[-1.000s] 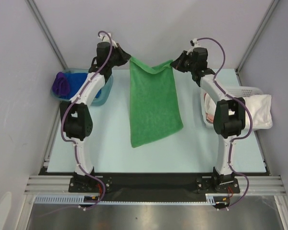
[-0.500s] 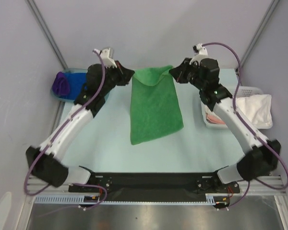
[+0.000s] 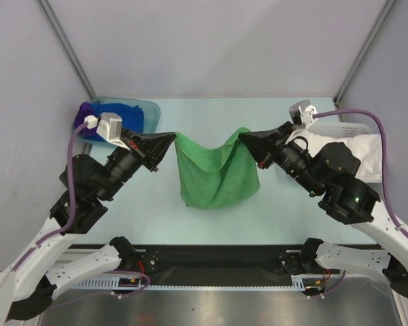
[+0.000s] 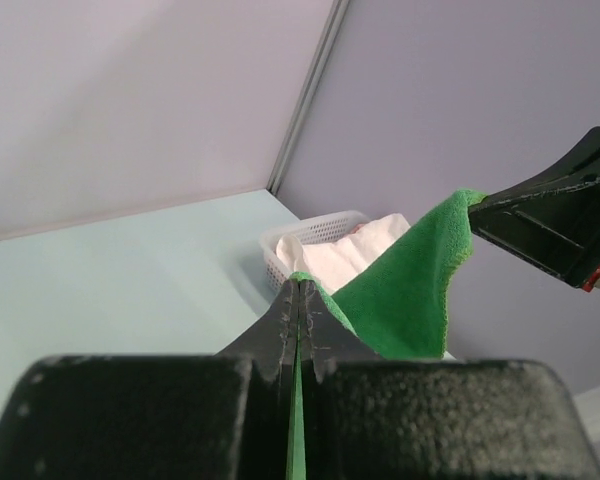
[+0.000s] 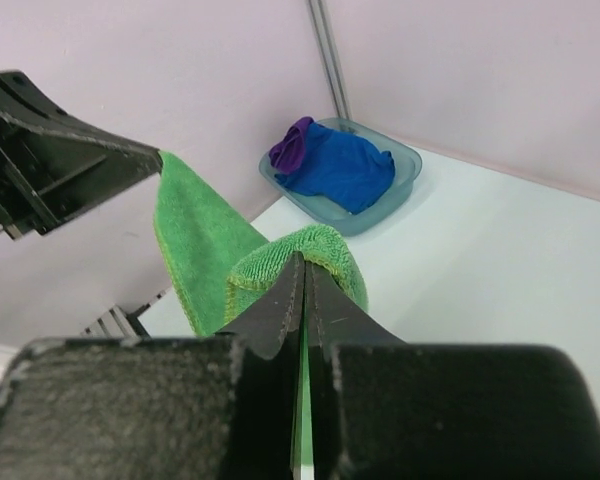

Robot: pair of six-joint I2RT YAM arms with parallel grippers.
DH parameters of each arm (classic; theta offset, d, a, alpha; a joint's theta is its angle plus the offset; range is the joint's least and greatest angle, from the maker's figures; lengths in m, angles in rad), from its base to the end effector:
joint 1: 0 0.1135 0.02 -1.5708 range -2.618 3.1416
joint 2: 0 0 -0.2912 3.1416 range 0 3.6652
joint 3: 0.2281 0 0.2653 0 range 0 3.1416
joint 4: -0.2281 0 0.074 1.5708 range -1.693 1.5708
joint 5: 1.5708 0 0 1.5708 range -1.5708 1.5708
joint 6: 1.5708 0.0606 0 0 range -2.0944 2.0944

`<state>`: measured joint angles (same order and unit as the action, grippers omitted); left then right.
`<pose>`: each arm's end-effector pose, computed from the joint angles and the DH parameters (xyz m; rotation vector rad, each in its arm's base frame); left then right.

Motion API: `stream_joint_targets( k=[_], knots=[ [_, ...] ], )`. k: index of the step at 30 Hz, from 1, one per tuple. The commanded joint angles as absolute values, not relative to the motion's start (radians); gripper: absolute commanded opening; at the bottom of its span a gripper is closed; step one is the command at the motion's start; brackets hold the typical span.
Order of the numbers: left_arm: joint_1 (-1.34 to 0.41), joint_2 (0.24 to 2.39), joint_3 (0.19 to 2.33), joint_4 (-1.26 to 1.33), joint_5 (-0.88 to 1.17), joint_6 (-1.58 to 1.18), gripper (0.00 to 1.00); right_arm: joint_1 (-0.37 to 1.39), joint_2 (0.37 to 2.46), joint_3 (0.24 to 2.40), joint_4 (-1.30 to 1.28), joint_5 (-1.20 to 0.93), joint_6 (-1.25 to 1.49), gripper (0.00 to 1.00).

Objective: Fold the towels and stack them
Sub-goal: Flatten out the crumpled towel

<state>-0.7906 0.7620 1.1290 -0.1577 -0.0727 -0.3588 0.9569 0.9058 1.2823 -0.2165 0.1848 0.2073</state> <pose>0.1160 -0.1110 0.4912 0.2421 1.4015 -0.9102 0.1188 0.1493 0.5147 -0.3859 1.4141 0.8280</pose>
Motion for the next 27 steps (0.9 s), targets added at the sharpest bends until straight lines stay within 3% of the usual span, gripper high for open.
stream_joint_targets(
  k=[1,14,27],
  knots=[
    [-0.807,0.746,1.186,-0.198,-0.100,-0.324,0.00,1.049,0.925,1.365,-0.245,0.323,0.111,0.00],
    [-0.807,0.781,1.399,-0.265,-0.061,-0.293,0.00,1.248,0.999,1.531,-0.230,0.454,0.003,0.00],
    [-0.807,0.761,1.419,-0.259,-0.037,-0.293,0.00,1.281,0.977,1.549,-0.213,0.440,-0.032,0.00]
  ],
)
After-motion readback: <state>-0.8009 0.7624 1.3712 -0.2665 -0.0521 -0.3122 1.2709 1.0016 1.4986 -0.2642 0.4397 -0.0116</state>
